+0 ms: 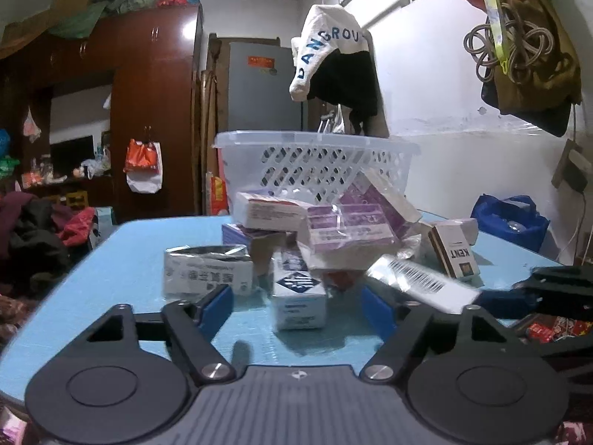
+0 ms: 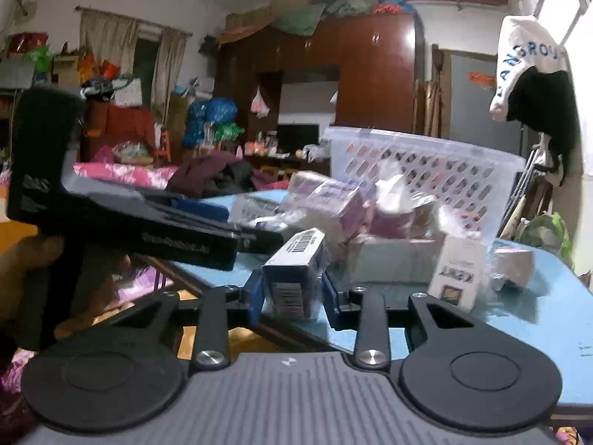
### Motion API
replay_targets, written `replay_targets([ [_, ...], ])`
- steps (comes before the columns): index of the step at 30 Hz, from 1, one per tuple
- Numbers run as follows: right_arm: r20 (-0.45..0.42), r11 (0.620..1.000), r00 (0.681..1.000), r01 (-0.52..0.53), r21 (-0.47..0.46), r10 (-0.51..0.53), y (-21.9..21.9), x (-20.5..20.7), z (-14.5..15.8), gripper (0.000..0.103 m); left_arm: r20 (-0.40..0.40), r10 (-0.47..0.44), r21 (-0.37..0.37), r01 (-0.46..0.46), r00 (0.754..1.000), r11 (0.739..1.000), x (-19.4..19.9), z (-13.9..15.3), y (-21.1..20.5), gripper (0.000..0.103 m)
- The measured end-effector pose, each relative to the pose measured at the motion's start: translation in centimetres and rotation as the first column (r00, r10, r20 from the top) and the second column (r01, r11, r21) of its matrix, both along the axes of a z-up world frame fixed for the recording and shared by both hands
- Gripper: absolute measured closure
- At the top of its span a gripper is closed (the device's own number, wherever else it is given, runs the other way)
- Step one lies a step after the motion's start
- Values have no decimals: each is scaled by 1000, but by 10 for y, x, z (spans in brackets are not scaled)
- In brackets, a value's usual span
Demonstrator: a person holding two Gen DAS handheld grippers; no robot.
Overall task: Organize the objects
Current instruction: 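Grasp a blue-and-white box with the right tool while the left tool grasps a white box with blue label, then carry both boxes over the basket and open both tools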
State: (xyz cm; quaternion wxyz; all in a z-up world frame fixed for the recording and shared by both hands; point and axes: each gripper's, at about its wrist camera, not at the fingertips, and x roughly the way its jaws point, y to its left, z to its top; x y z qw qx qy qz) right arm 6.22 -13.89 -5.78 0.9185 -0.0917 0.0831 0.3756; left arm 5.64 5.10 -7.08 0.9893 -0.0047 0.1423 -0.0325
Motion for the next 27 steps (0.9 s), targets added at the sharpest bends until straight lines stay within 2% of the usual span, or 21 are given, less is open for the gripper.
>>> replay_targets([
  [4, -11, 999, 1000, -9, 37, 9, -17, -1, 3, 66, -34, 1, -8, -1, 999, 1000, 11, -4, -4, 50],
  [5, -16, 999, 1000, -12, 45, 12, -19, 1, 4, 66, -34, 14, -11, -14, 999, 1000, 12, -5, -4, 64],
  [8, -28, 998, 1000, -10, 62, 12, -26, 2, 6, 66, -13, 20, -21, -20, 1000, 1000, 7, -5, -3, 65],
  [12, -38, 997, 999, -7, 74, 9, -29, 5, 8, 66, 43, 74, 13, -75, 996, 997, -9, 0, -2, 65],
  [19, -43, 996, 999, -4, 92, 8, -33, 8, 10, 66, 71, 125, -7, -125, 990, 992, -19, 6, 15, 65],
  [27, -21, 991, 1000, -3, 136, 6, -44, 4, 16, 66, 141, 100, -58, -93, 985, 994, -26, 13, 19, 65],
])
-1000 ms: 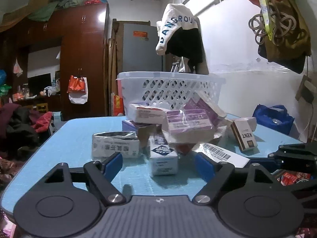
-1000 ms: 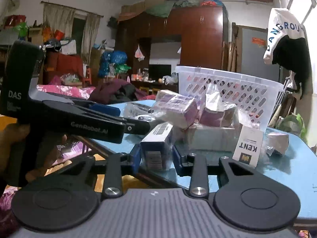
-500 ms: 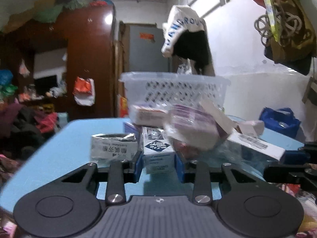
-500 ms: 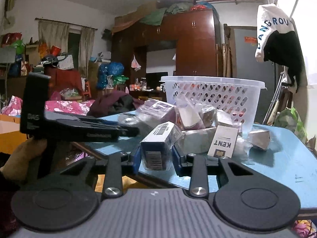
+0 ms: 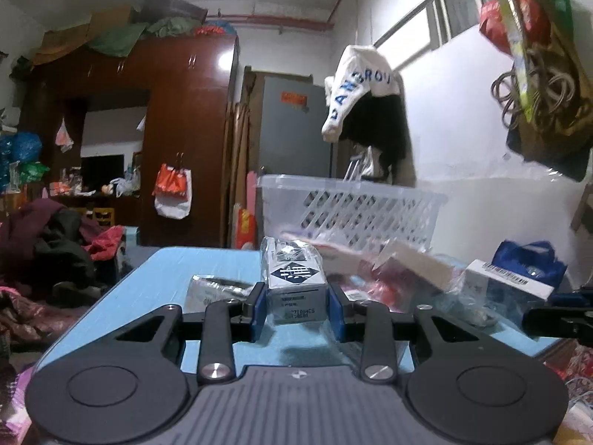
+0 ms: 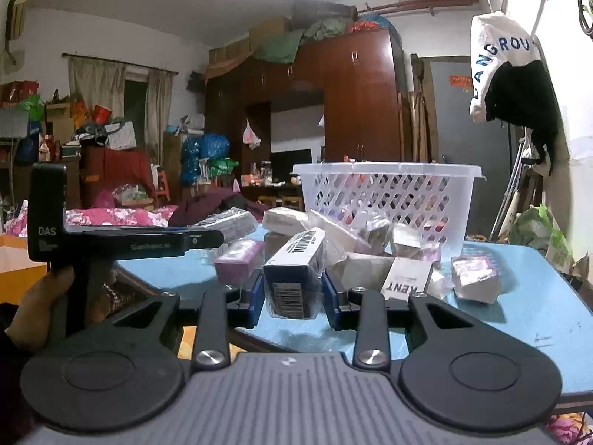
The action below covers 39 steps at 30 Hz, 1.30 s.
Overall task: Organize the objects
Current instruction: 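Carry both boxes over the basket and open both tools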
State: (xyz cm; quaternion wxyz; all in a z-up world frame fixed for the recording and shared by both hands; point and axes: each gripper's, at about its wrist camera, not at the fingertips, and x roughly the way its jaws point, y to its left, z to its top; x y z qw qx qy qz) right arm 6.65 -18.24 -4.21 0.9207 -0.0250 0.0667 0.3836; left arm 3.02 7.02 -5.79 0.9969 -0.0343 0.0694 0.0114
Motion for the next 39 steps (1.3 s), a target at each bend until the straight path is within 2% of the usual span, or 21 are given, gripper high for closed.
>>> replay_targets([
  [3, 4, 1000, 1000, 1, 10, -1, -1, 1, 1, 66, 12, -2, 1, 2, 1000, 1000, 1, 0, -2, 65],
  [6, 6, 1000, 1000, 4, 21, -4, -2, 3, 1, 66, 12, -12, -29, 12, 1000, 999, 3, -2, 3, 65],
  [12, 42, 998, 999, 12, 65, -15, -13, -4, 11, 66, 59, -5, -37, 7, 998, 999, -4, 1, 9, 65],
  [16, 25, 995, 999, 31, 99, -33, -23, 3, 13, 66, 55, -3, -67, 7, 998, 998, -1, 0, 14, 65],
  [21, 1, 991, 998, 69, 118, -69, -34, 20, 18, 66, 93, -7, -68, 14, 996, 998, -1, 12, 14, 65],
  [24, 28, 992, 996, 81, 101, -84, -31, 33, 32, 66, 110, -28, -72, 36, 994, 997, 9, 28, 14, 65],
  [28, 58, 995, 996, 70, 70, -74, -17, 70, 67, 66, 120, -108, -76, 118, 987, 990, 49, 74, 13, 65],
  [31, 69, 995, 995, 74, 61, -78, -1, 114, 99, 66, 45, -162, -111, 166, 986, 980, 109, 109, 12, 65],
  [32, 74, 996, 993, 87, 23, -88, 7, 128, 105, 66, 10, -174, -122, 174, 985, 977, 130, 116, 11, 65],
  [33, 63, 994, 992, 107, -12, -106, 16, 144, 111, 66, -39, -185, -133, 179, 982, 975, 152, 121, 10, 65],
  [37, -2, 989, 993, 113, -99, -114, 34, 190, 108, 66, -117, -159, -159, 139, 980, 977, 198, 120, 8, 64],
  [38, -15, 987, 993, 119, -104, -121, 36, 195, 105, 65, -110, -141, -152, 124, 984, 981, 200, 118, 6, 58],
  [39, -19, 989, 993, 118, -93, -120, 35, 198, 101, 58, -105, -103, -132, 89, 989, 987, 203, 116, 4, 49],
])
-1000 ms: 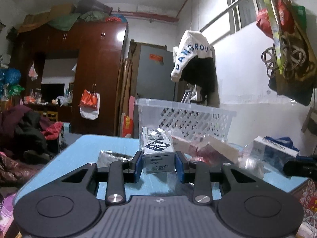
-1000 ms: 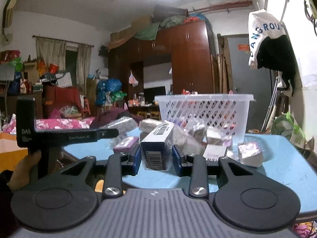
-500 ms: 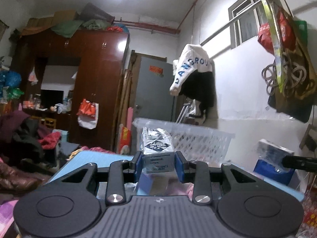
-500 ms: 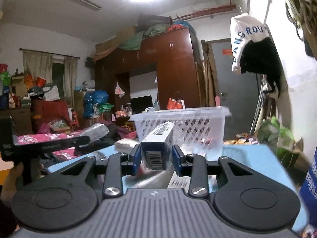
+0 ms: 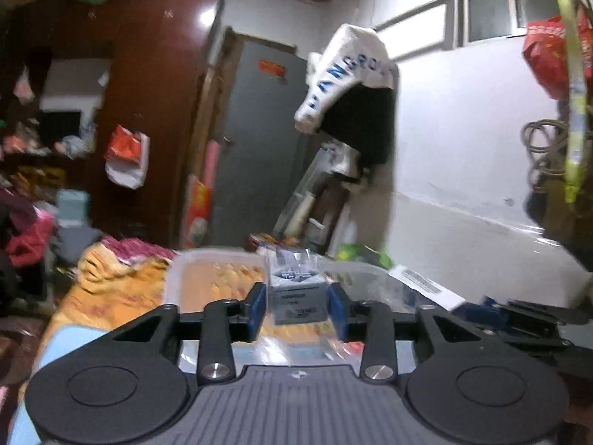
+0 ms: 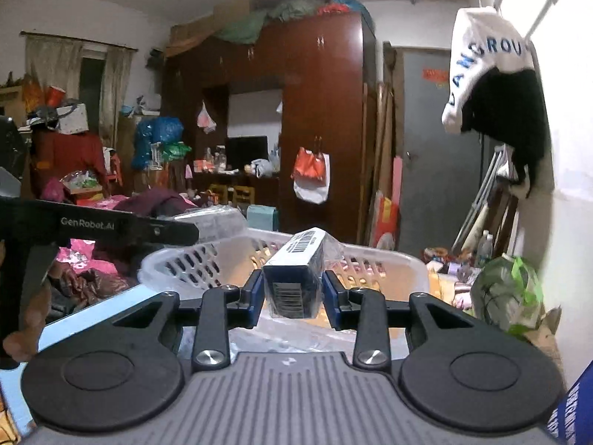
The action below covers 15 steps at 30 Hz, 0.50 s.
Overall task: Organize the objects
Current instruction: 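Carry both boxes over the basket and open both tools, then grasp the KENT cigarette pack with the right tool while the left tool grasps the purple barcode box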
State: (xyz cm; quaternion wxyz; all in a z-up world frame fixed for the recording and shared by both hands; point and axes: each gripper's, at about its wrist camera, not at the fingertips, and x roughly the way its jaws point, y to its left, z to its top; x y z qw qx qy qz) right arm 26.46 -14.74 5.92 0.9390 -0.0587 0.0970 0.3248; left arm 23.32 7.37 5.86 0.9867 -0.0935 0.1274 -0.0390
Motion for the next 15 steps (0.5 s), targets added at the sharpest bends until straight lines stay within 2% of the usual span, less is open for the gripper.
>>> replay_targets([
  [1, 4, 1000, 1000, 5, 14, -5, -1, 1, -2, 30, -7, 27, 20, -27, 1000, 999, 3, -1, -2, 26],
  [2, -5, 1000, 1000, 13, 21, -13, -2, 1, -4, 14, -19, 42, 33, -41, 999, 999, 6, 0, -3, 17],
  [3, 2, 999, 1000, 25, 32, -25, -5, -4, -6, 0, -25, 42, 40, -41, 999, 998, 4, -1, -4, 17],
  [5, 32, 998, 999, 38, 53, -40, -15, -18, -3, 0, -6, 31, 46, -31, 999, 998, -9, 0, -4, 17],
  [7, 17, 998, 1000, 18, 61, -19, -30, -36, -5, 0, 32, 18, 44, -19, 999, 999, -36, 3, -2, 17],
  [9, -10, 994, 1000, -2, 111, 3, -50, -58, -15, 0, 69, -21, 54, 18, 997, 998, -72, -3, -1, 17],
  [11, -34, 990, 999, -18, 139, 23, -68, -84, -37, 0, 80, -35, 65, 30, 996, 997, -107, -18, -1, 17],
  [15, -51, 991, 998, 54, 125, -48, -80, -122, -83, 0, 112, 11, 73, -20, 994, 997, -169, -65, -2, 16],
])
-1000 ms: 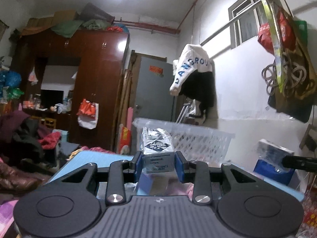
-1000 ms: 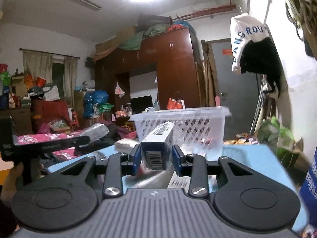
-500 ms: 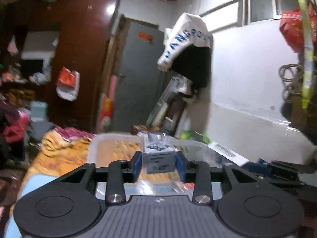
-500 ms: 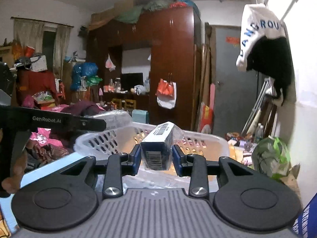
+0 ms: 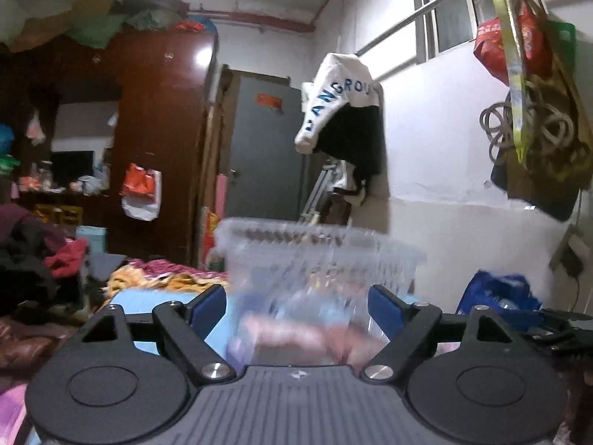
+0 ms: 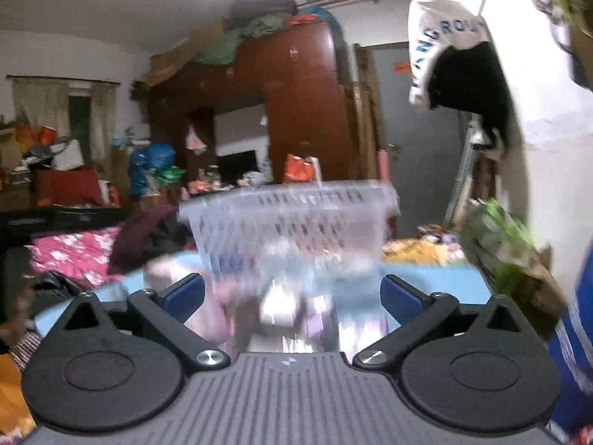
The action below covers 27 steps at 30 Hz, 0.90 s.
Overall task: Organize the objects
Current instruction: 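Grasp the KENT cigarette pack with the right tool while the left tool grasps the purple barcode box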
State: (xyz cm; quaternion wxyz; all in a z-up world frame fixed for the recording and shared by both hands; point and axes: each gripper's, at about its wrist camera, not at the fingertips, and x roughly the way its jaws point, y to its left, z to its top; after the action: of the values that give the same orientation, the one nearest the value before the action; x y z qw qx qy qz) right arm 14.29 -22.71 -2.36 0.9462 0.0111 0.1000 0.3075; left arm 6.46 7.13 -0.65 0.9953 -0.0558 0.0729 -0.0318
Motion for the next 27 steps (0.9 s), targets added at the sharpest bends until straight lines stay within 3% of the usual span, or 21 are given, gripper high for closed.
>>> replay_targets([
  [3, -30, 1000, 1000, 9, 15, -8, 1, -19, -25, 2, -4, 40, -61, -40, 999, 997, -26, -25, 6, 16],
  [6, -9, 1000, 1000, 24, -6, -24, 6, -32, -37, 18, -17, 47, -101, -48, 999, 994, -34, -42, 11, 16],
  [10, -26, 999, 1000, 15, -49, -16, 18, -26, -37, 29, -21, 43, -87, -45, 999, 995, -30, -47, 7, 16],
  [19, -22, 994, 999, 42, -96, -44, 39, -16, -42, 32, -44, 22, -46, -24, 999, 999, -24, -63, -18, 16],
  [22, -19, 995, 999, 40, -91, -42, 41, -17, -47, 45, -54, 50, -51, -52, 997, 997, -18, -66, -21, 16],
  [27, -8, 994, 998, 58, -87, -59, 37, -21, -49, 53, -71, 66, -58, -70, 995, 996, -13, -69, -25, 25],
])
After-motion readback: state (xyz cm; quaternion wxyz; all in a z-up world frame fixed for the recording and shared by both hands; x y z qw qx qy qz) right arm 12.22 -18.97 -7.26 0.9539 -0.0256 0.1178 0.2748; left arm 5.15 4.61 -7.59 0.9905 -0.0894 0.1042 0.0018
